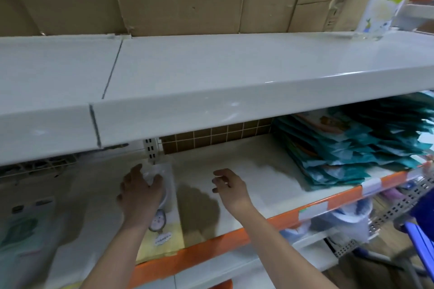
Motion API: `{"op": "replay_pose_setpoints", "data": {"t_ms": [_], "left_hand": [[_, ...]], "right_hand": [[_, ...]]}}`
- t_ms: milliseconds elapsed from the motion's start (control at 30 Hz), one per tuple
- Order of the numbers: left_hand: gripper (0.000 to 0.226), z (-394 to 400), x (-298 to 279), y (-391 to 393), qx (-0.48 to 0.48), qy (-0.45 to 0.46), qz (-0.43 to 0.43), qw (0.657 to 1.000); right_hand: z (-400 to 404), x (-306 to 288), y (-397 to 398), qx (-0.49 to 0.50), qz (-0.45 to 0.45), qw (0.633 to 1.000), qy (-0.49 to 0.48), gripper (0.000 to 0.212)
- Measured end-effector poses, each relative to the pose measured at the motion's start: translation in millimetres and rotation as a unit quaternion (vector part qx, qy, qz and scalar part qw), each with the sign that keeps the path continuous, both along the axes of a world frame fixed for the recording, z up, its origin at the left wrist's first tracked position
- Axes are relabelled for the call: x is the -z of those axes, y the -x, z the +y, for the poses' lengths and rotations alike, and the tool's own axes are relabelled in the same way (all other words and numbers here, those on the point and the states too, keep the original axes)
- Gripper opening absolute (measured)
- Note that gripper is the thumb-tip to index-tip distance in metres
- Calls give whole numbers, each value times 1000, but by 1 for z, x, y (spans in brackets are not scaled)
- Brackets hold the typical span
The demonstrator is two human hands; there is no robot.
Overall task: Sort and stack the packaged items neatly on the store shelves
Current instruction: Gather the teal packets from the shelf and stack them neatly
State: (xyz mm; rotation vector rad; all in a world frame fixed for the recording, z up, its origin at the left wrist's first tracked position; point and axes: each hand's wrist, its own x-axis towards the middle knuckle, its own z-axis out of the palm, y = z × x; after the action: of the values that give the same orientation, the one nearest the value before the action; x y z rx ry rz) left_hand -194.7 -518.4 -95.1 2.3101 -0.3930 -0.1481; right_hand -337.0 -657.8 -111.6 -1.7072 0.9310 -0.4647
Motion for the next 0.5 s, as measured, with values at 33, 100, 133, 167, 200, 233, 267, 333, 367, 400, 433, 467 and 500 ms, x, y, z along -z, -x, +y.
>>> {"op": "replay_pose_setpoints", "data": {"t_ms": [33,100,133,167,200,233,267,333,367,400,433,467,500], "left_hand": [[56,-10,-2,8,6,2,-9,1000],[53,-36,-2,23,20,25,-9,999],[50,-50,0,30,33,38,-4,999],[46,-66,2,38,50,47,4,998],[42,-82,4,48,66,55,17,996],[39,-99,5,59,83,64,34,994],[38,-116,3,74,93,80,57,991],[37,-151,-4,104,93,124,103,982],[36,-169,-9,120,98,141,120,978],[34,-186,-12,134,113,145,132,974],[32,-204,-16,147,133,148,140,970],[30,-220,-19,158,146,152,147,966],[28,-236,-24,169,145,163,159,963]], "right_hand": [[-10,-5,7,1,-3,1000,16,23],[-34,-15,22,7,-3,998,60,23],[-47,-22,31,12,-2,996,91,23],[-63,-30,41,21,1,991,130,22],[-78,-40,53,32,0,985,171,21],[-95,-51,64,44,-10,976,212,20],[-111,-62,76,52,-24,968,246,18],[-146,-83,100,64,-53,951,298,16],[-164,-91,112,73,-65,943,317,15],[-185,-96,123,86,-70,939,327,14],[-209,-97,132,100,-69,936,329,14],[-232,-98,142,115,-58,938,320,14],[-257,-95,150,128,-35,943,305,16]]}}
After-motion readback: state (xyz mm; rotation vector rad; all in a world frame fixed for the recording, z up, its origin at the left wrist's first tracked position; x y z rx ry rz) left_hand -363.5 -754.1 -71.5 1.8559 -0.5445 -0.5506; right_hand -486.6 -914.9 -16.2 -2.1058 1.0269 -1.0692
